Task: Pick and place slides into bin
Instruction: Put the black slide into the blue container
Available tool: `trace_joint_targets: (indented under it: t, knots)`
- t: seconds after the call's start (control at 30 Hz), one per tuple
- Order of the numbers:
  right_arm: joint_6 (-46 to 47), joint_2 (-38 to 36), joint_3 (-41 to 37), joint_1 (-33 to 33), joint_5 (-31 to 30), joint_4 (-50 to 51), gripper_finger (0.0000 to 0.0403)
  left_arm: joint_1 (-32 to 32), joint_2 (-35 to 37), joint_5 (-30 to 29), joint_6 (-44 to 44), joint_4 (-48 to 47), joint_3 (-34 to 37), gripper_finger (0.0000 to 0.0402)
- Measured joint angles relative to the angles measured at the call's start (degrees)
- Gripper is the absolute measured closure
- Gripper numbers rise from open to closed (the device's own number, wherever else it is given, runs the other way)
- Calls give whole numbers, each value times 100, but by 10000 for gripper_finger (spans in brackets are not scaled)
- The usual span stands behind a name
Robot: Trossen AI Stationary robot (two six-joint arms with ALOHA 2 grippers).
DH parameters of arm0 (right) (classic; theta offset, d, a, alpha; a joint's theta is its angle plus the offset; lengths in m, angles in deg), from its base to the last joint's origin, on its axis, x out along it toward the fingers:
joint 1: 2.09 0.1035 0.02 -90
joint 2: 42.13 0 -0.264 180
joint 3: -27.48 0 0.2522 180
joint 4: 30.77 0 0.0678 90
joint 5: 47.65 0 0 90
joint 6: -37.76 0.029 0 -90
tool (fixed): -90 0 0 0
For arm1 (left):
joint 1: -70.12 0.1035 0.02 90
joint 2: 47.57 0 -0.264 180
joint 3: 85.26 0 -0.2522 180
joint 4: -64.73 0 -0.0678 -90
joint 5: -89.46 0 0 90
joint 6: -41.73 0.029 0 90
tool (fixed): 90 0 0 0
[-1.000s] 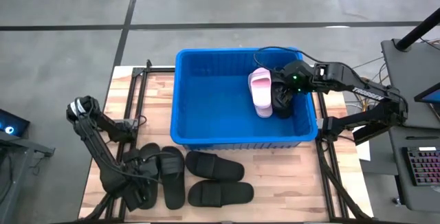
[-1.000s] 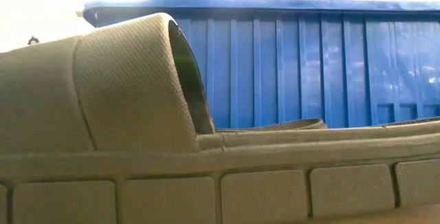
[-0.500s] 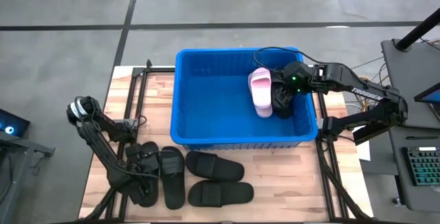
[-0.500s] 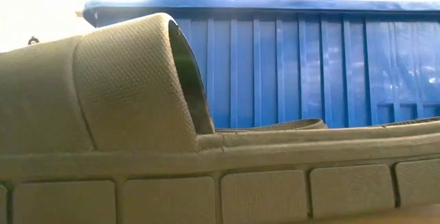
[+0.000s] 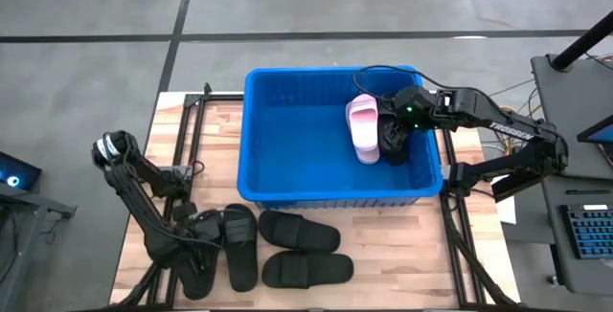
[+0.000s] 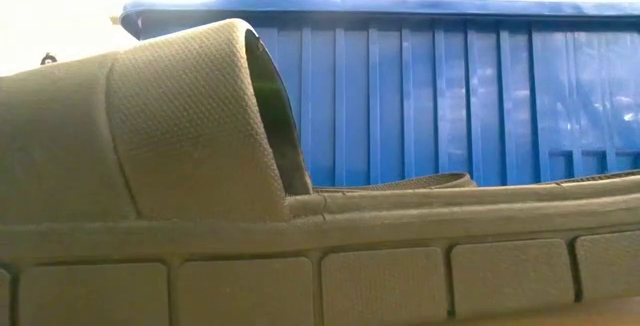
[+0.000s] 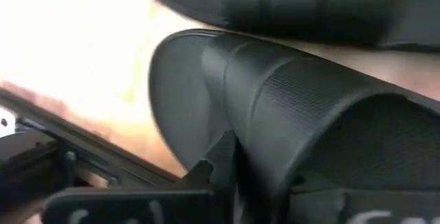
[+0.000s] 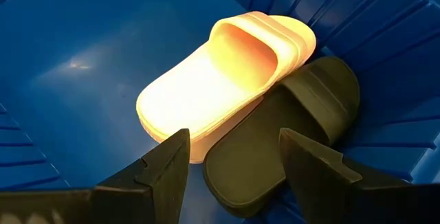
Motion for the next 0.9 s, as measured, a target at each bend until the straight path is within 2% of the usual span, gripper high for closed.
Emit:
trace_joint_targets:
  t: [0.27,0.43,0.53,0.63,0.77,0.9]
  knots:
    - [-4,0,0,-1,-2,-2,188,37,910,112,32,77,-921,399]
    - [-7,0,0,0,-2,-5,188,67,1460,-314,46,114,-1747,399]
    - [-7,0,-4,-1,-5,-9,188,91,1671,-1327,114,124,-2163,399]
    - [-14,0,-4,0,-13,-9,188,268,1736,-2993,710,158,-2540,399]
    - [-24,0,-4,0,-41,-9,188,829,1633,-4556,2729,685,-3009,400]
    - [-24,0,-4,0,-51,-9,188,1803,1432,-5267,5142,1674,-3309,400]
